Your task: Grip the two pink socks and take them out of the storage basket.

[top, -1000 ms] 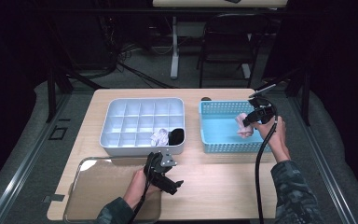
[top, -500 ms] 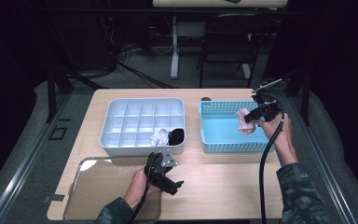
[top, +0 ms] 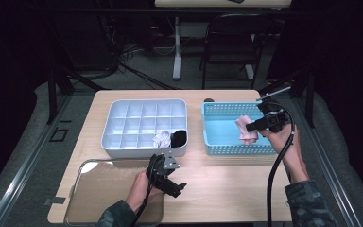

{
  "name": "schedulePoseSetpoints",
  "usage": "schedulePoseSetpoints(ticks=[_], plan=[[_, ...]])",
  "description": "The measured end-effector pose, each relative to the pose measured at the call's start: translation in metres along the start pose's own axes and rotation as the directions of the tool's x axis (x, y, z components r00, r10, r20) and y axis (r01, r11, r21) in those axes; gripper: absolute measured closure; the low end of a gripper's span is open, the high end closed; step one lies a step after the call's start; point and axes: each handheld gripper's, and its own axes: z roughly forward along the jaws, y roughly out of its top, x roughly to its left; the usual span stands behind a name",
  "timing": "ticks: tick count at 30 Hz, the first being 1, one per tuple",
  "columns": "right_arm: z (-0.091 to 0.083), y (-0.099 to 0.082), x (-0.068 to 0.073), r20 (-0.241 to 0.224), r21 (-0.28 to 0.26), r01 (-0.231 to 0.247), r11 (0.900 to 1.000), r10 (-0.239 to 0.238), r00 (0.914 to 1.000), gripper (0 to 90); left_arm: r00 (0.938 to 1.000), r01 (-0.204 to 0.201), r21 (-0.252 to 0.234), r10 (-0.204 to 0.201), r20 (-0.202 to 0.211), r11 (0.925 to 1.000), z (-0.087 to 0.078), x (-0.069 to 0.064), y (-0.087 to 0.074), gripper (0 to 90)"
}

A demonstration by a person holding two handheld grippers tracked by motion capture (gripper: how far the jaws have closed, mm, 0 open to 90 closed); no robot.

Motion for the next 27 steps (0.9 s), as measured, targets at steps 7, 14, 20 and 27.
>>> schedulePoseSetpoints(ticks=[7,14,20,27], plan=[[-0.001,-0.019,0.016,-0.023,0.013,0.033,0.9994,-0.033,0.9992,73.1,1.0,0.001,-0.002,-0.001,-0.002,1.0,0.001,0.0,0.0,0.3],[0.004,-0.041,0.031,-0.057,0.043,0.055,0.9976,-0.052,0.997,72.9,1.0,0.003,-0.001,-0.003,-0.002,1.0,0.001,0.0,0.0,0.3],[0.026,-0.062,0.044,-0.095,0.096,0.082,0.992,-0.073,0.9927,72.7,1.0,0.001,-0.002,-0.001,-0.001,1.0,0.0,0.0,0.0,0.3],[0.062,-0.081,0.05,-0.106,0.181,0.081,0.9802,-0.062,0.9924,72.0,1.0,0.002,-0.001,-0.002,0.0,1.0,0.001,0.0,0.0,0.3]])
